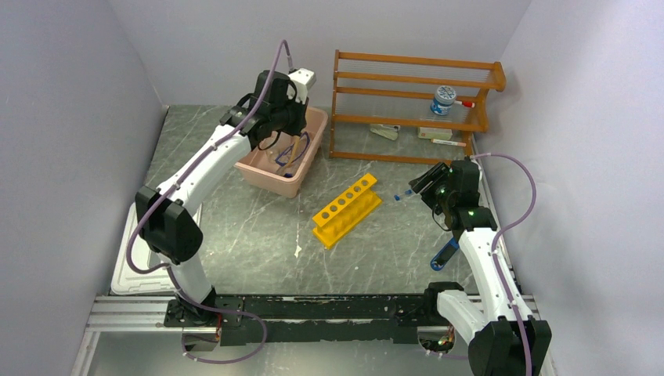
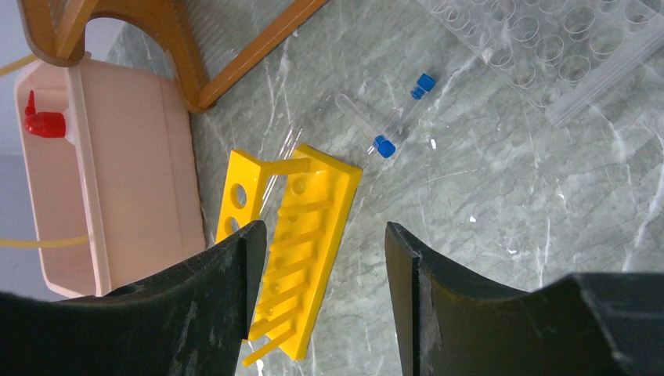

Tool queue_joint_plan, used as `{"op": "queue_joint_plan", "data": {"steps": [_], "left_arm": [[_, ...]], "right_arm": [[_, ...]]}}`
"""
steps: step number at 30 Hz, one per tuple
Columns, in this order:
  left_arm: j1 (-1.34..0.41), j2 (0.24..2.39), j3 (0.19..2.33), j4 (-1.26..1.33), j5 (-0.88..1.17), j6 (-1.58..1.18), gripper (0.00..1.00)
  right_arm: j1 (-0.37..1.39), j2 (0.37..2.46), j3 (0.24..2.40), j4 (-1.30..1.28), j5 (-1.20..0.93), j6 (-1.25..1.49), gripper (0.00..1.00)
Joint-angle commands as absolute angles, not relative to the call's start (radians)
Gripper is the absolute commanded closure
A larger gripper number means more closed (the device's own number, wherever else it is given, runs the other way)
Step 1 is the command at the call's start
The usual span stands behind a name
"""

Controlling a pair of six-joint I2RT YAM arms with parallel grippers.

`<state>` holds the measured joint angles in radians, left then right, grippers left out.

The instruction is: Organize the chemistry lab equipment

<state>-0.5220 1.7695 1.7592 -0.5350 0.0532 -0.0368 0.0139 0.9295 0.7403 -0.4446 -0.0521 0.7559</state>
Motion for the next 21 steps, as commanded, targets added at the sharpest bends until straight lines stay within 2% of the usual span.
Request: {"op": "queue_joint_plan", "data": {"steps": [1,14,21], "left_arm": [[-0.499,1.801,1.699,-0.48,0.1,-0.033,0.95],[-0.495,1.674,1.495,-0.497,0.067,-0.062,0.95],[-0.48,1.726,1.495,-0.593,0.012,-0.104,0.95]], "right_arm": [[0.006,0.925,0.769,-0.428,-0.037,0.762,0.39],[0.006,0.902,0.756,-0.447,-0.031,0.768,0.39],[0.006,0.892,0.744,-0.449,-0.047,0.77,0.39]]}}
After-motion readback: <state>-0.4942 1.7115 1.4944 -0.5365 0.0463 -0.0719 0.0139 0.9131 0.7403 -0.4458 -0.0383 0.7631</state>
